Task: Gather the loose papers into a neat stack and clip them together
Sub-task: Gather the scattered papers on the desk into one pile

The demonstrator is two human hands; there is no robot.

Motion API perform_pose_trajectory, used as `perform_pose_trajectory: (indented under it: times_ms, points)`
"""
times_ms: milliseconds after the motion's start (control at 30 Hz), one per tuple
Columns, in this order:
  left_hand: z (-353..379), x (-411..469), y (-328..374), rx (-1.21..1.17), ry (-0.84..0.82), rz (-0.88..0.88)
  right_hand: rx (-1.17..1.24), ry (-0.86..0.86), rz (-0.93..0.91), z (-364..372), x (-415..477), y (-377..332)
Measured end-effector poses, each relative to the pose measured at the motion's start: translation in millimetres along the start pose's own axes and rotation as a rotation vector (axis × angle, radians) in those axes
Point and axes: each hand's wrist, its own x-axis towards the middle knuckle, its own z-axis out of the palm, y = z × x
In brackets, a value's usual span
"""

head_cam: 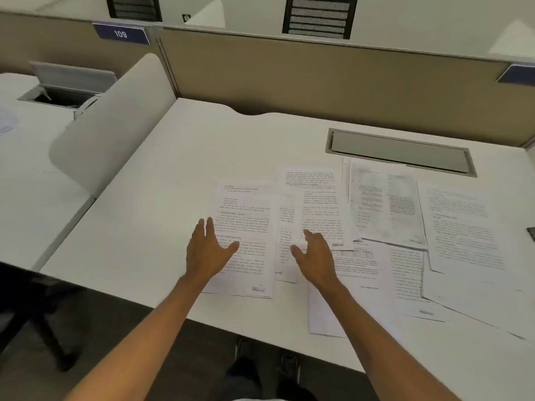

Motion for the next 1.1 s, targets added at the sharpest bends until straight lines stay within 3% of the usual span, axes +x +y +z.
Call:
perform_pose_trajectory:
  times_ms: [100,233,500,700,1100]
  points:
    - [3.7,11.2,-5.5,0.137,0.002,-0.154,0.051,-0.014,0.143,10.1,8.5,-5.3]
    - [8.0,26.7,-5.5,0.103,-0.019,-0.273,0.031,0.058,0.301,21.6,18.6,-13.9]
    - [7.3,57.1,2.4,-0.058,-0.11,-0.203,0.086,0.11,0.51,42.7,40.2,-33.1]
    - [-2.4,66.0,1.4,-0.164,-0.06,-0.179,0.081,0.131,0.508,52.0,50.8,-43.4]
    - [-12.3,90.0,-7.6,-0.566,-0.225,-0.262,0.444,0.002,0.46,60.1,64.2,-44.6]
